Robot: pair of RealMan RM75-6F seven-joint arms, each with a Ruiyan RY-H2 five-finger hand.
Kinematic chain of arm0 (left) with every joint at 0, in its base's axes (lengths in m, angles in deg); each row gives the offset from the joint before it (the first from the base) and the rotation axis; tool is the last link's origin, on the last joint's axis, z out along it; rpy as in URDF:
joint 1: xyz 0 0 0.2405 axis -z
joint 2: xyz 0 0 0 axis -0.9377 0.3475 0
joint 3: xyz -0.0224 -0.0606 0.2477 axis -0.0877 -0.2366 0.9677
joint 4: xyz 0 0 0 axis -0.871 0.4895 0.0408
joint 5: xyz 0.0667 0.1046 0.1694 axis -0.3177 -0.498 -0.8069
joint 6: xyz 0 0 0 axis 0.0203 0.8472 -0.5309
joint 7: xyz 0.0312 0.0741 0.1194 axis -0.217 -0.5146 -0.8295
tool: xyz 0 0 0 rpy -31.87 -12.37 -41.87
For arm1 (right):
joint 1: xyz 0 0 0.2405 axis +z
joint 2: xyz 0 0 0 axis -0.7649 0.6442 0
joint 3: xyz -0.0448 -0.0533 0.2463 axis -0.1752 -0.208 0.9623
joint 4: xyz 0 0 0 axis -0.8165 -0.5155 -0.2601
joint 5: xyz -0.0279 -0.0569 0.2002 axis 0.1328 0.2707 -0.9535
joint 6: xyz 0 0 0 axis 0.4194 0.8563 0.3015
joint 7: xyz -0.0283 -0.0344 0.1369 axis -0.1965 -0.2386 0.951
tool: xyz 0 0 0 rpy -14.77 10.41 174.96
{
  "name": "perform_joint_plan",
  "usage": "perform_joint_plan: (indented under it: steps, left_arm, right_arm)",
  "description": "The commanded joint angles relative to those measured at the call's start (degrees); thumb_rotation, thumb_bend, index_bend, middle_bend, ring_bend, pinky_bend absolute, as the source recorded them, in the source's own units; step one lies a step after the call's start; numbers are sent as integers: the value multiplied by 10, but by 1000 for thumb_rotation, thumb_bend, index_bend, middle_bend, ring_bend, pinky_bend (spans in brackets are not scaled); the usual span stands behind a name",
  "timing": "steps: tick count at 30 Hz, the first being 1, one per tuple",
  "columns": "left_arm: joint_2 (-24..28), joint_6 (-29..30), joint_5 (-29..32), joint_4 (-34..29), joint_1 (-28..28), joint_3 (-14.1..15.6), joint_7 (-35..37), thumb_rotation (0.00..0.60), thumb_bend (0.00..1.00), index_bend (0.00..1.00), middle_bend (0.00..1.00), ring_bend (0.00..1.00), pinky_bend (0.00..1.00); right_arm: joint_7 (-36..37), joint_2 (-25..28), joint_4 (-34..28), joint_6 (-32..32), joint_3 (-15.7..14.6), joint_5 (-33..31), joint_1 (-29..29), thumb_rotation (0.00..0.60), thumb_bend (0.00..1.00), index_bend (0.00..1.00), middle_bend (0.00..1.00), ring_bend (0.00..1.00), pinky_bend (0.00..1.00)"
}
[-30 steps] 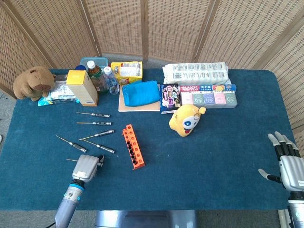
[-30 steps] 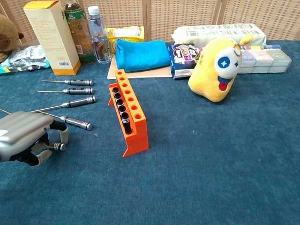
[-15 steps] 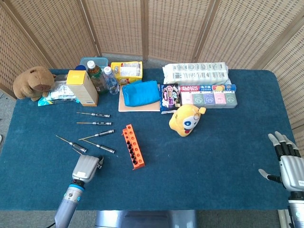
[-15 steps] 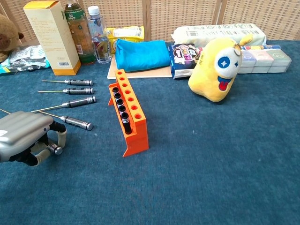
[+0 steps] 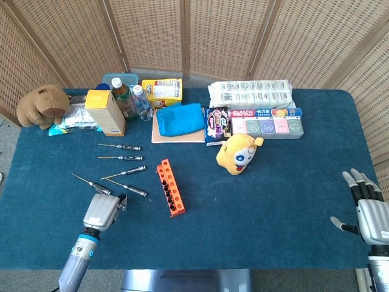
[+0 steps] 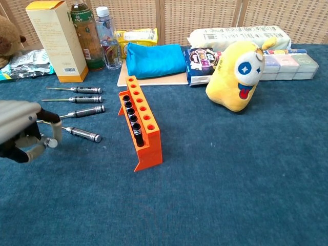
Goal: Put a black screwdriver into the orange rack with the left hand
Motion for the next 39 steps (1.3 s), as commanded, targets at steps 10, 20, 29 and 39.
perform_joint_plan:
  steps: [10, 20, 29, 39]
  left_arm:
    - [74, -21, -16, -79, 4, -27, 124, 600, 443, 499, 1000, 1000, 1000]
    - [118, -21, -29, -129, 10, -65, 214, 600, 444, 499, 1000, 1000, 1000]
    - [150, -24, -30, -160, 16, -85, 258, 600, 444, 498, 1000, 1000, 1000]
    - [159, -35, -28, -192, 33, -106, 292, 600, 444, 500, 1000, 1000, 1000]
  right_arm:
    - [-5, -2, 0, 4, -1, -1, 1, 600, 0, 0, 25, 47, 79]
    - [-8, -3, 1, 8, -2, -3, 3, 600, 0, 0, 25, 50, 79]
    - [-9, -4, 1, 11, -2, -5, 4, 600, 0, 0, 25, 53, 79]
    - [-12, -5, 2, 14, -2, -8, 5, 600, 0, 0, 25, 53, 79]
